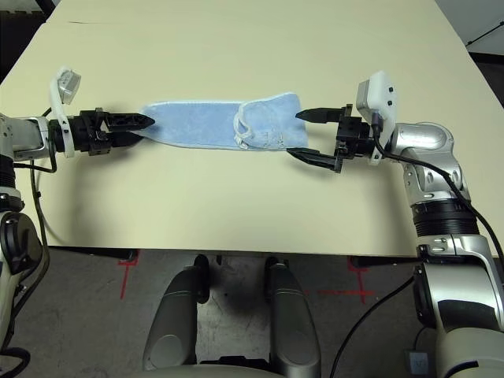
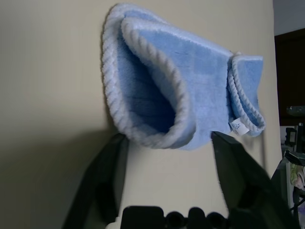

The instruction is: Fold the towel and set it aside.

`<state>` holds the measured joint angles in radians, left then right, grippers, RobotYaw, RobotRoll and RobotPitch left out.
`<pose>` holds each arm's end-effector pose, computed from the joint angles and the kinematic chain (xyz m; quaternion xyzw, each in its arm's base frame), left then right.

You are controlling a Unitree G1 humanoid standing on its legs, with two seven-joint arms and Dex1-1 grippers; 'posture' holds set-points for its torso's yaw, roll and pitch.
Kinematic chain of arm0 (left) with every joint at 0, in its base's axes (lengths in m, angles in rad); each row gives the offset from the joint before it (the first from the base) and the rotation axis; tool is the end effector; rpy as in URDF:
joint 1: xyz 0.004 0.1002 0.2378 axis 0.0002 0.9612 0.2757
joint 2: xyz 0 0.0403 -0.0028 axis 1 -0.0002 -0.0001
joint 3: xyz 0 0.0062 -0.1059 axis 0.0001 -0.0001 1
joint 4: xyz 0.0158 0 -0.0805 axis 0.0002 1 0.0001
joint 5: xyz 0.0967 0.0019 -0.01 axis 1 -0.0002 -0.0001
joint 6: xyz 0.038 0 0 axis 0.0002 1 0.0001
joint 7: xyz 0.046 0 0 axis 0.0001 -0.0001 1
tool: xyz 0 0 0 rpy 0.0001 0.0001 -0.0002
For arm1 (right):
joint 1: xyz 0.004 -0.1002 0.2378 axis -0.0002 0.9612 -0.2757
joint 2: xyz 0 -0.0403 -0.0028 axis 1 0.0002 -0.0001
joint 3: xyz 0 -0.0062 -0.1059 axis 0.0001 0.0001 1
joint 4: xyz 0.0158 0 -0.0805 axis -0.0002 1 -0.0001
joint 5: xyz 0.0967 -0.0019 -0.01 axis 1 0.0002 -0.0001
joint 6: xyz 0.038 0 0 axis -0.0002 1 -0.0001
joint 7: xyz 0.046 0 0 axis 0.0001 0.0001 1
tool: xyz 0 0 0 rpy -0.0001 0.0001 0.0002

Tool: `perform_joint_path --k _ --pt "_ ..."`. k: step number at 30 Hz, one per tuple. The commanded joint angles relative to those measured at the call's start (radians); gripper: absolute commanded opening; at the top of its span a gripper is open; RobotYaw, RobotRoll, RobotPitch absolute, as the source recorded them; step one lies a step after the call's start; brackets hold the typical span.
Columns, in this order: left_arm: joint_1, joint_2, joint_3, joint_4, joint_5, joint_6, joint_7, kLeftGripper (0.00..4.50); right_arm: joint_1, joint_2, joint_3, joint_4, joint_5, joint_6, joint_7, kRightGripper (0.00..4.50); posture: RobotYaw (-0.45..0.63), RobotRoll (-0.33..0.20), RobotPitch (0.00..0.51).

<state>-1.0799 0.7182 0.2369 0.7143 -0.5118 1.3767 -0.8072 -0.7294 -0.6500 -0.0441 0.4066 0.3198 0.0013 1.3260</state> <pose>0.3112 0.2894 0.2323 -0.2828 0.2994 -0.2924 0.8630 0.3077 -0.2641 0.2086 -0.2139 -0.0724 0.5475 0.8057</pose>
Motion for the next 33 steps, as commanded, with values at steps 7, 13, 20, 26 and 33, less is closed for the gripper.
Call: perform_joint_path --k 7,13,20,26,33 --pt "0.003 0.020 -0.004 0.045 0.014 -0.026 0.009 4.48 0.024 -0.014 0.011 -0.030 -0.007 0.004 0.005 4.50 -0.03 0.000 0.303" --pt "0.003 0.030 -0.001 0.058 0.014 -0.034 0.009 4.48 0.027 -0.019 0.010 -0.030 -0.009 0.003 0.004 4.50 -0.03 0.000 0.303" --pt "-0.006 0.017 0.031 0.091 0.018 -0.064 0.048 4.48 0.028 -0.020 0.010 -0.032 -0.011 0.005 0.004 4.50 -0.04 0.000 0.303" --pt "-0.013 0.014 0.037 0.111 0.021 -0.082 0.066 3.54 0.029 -0.025 0.009 -0.035 -0.011 0.007 0.003 4.50 -0.04 0.000 0.303" --pt "-0.020 0.016 0.026 0.115 0.013 -0.062 0.055 0.82 0.022 -0.027 0.009 -0.025 -0.015 0.002 0.001 4.50 -0.04 0.000 0.303"
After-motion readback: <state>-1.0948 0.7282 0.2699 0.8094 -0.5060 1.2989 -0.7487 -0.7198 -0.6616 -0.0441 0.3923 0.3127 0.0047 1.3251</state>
